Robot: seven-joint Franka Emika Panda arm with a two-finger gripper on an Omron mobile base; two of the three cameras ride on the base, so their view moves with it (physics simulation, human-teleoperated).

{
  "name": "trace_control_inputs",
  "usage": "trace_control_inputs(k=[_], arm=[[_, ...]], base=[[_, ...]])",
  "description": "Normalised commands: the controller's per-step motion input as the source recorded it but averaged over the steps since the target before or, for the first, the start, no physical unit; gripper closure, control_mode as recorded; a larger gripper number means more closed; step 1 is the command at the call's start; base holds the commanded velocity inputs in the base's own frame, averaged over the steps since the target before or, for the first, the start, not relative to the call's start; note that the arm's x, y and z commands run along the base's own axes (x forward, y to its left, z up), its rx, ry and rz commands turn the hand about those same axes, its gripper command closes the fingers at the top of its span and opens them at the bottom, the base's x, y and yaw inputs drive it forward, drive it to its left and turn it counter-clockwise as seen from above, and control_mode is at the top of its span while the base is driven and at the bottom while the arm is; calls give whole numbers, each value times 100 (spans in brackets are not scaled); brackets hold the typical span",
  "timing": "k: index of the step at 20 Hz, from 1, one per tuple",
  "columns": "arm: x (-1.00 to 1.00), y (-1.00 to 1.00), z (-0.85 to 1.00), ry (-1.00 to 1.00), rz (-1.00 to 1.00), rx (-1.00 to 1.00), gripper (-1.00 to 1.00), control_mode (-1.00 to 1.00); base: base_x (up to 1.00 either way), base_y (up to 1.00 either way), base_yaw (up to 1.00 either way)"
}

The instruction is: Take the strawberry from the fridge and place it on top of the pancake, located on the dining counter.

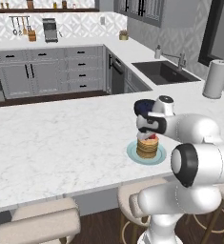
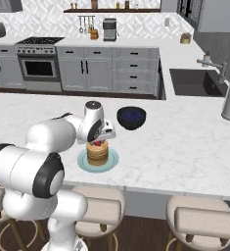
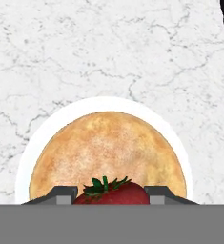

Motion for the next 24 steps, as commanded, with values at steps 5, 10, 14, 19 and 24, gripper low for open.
trace_control_inputs(k=[5, 10, 14, 19, 24], arm=[[8, 0, -4, 0, 2, -1, 100, -100], [0, 0, -9, 0, 0, 0, -100, -100], [0, 0, 0, 0, 0, 0, -100, -100], [0, 0, 0, 0, 0, 0, -100, -100], [-1, 0, 19, 0, 0, -3, -100, -100]], base=[[0, 0, 0], [0, 0, 0], [0, 0, 0], [0, 0, 0], [0, 0, 0]])
